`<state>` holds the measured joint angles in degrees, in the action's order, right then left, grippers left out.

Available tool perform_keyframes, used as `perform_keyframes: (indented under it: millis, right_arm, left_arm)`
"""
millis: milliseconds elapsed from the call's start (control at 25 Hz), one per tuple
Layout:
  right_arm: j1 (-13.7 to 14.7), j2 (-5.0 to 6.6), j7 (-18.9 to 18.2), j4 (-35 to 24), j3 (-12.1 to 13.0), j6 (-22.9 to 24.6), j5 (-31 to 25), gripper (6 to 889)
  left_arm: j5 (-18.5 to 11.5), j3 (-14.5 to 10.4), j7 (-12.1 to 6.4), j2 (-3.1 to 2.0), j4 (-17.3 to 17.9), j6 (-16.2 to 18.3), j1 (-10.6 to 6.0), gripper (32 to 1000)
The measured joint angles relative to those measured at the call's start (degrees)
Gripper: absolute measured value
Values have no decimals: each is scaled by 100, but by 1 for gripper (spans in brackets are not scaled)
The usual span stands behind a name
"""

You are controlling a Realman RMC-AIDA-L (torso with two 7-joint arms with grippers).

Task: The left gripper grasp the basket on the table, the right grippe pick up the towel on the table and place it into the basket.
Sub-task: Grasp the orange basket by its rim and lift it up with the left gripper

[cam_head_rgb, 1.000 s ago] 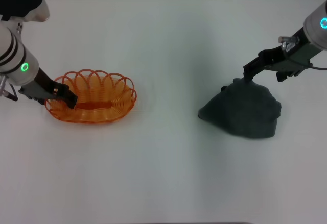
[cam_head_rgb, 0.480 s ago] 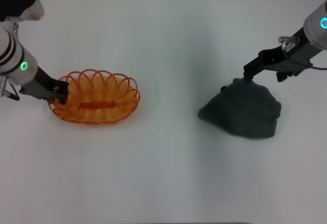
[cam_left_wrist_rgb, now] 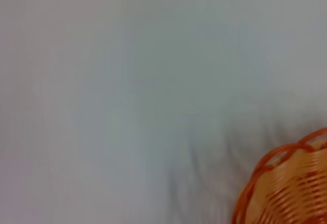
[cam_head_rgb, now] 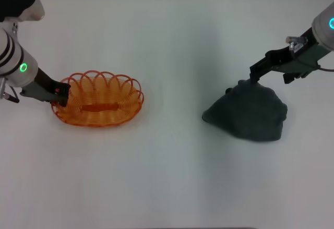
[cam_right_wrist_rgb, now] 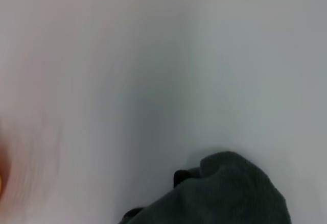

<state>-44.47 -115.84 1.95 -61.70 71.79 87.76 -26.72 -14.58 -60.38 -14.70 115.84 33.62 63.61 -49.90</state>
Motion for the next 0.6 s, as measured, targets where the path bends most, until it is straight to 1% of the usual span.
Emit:
perform_keyframes:
  millis: [80,240,320,400,600]
  right_arm:
    - [10,0,-1,0,1,-1,0,833]
    - [35,0,-7,0,2,-9,0,834]
    - [37,0,-8,0,2,-11,0,834]
    - [40,0,-9,0,2,-19,0,834]
    - [44,0,-38,50,-8,-65,-6,835]
  left_arm:
    - [-30,5,0,0,8,11,-4,172]
    - [-146,88,-9,-43,42,134,0,157]
    - [-185,137,-23,-66,124,270,5,154]
    - [-208,176,-30,-76,217,399,13,151]
    - [-249,391,-90,-79,478,772,14,143]
